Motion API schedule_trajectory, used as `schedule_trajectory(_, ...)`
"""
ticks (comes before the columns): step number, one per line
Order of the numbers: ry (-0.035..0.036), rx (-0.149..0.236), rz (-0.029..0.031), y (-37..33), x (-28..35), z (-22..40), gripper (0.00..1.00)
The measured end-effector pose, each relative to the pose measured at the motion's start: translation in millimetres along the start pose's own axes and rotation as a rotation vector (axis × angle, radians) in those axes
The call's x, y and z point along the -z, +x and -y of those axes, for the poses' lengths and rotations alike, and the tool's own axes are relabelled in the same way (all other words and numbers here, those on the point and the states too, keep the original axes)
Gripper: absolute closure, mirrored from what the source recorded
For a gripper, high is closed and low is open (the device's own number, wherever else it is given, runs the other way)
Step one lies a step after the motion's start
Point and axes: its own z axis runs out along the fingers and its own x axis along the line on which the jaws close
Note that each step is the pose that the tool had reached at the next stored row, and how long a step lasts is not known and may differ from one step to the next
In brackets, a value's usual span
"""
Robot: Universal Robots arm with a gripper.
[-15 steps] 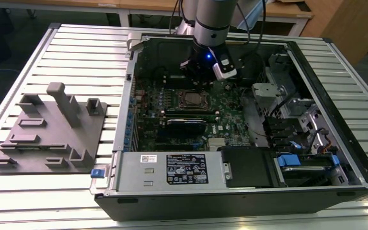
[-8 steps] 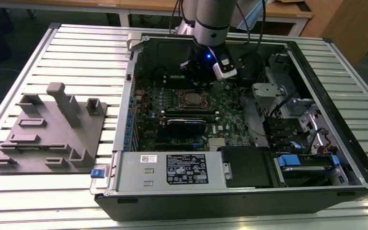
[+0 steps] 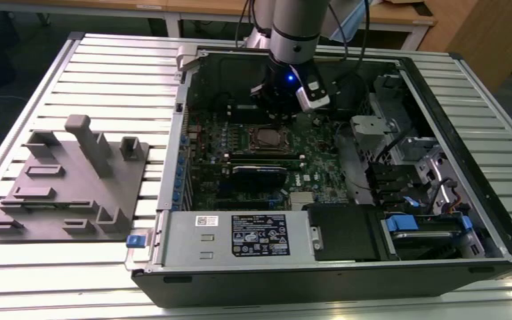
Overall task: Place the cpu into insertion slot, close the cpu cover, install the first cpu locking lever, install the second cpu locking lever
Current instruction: 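Install the first cpu locking lever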
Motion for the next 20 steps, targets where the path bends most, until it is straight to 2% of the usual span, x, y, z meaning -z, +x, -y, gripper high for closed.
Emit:
schedule_trajectory(6, -0.0182, 0.0, -0.0004, 3.1, 3.0, 0.3, 0.9)
schedule_trajectory(16, -0.0287, 0.001, 0.0034, 18.4, 3.2, 1.8, 0.9)
schedule_trajectory(20, -0.0314, 0.004, 0.0039, 21.7, 4.9, 1.9, 0.9)
